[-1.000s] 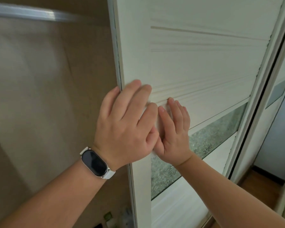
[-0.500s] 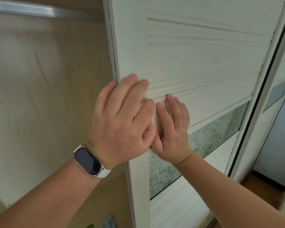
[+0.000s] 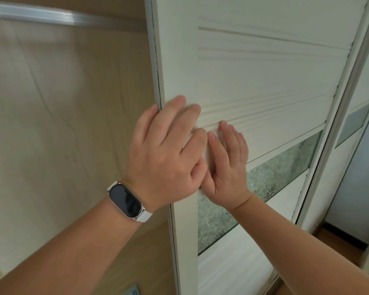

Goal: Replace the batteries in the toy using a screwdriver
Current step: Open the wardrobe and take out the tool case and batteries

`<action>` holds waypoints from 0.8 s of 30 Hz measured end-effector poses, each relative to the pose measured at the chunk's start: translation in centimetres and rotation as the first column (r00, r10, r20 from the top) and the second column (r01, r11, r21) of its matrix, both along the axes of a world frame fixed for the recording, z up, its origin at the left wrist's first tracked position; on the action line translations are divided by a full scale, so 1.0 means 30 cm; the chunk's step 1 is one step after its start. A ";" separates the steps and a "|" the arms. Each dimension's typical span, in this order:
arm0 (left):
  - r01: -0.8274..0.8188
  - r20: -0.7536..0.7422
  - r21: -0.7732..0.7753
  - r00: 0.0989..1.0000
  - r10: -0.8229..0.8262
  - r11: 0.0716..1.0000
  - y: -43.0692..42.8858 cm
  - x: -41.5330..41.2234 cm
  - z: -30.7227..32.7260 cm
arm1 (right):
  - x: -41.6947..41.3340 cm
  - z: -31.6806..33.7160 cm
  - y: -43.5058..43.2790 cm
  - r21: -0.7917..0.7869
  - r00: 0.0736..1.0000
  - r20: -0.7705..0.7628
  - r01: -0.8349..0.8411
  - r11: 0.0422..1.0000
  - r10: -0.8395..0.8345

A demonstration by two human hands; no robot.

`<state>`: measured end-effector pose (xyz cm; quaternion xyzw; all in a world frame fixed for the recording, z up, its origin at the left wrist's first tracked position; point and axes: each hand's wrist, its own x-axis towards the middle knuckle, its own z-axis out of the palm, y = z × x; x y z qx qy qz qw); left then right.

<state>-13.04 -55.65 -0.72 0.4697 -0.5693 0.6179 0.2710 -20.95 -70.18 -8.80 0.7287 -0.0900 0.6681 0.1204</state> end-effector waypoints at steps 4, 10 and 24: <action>0.009 -0.003 0.040 1.000 -0.008 0.999 -0.006 -0.010 0.010 | -0.020 0.002 -0.004 0.023 0.999 -0.031 0.027 0.999 -0.026; 0.029 -0.002 0.184 1.000 -0.029 0.983 0.061 -0.004 0.004 | -0.081 0.029 0.060 0.053 0.988 -0.137 0.081 0.995 -0.073; 0.039 -0.240 0.480 0.967 0.088 0.876 0.431 0.229 -0.228 | -0.137 -0.025 0.503 0.116 0.946 -0.322 0.063 0.991 -0.022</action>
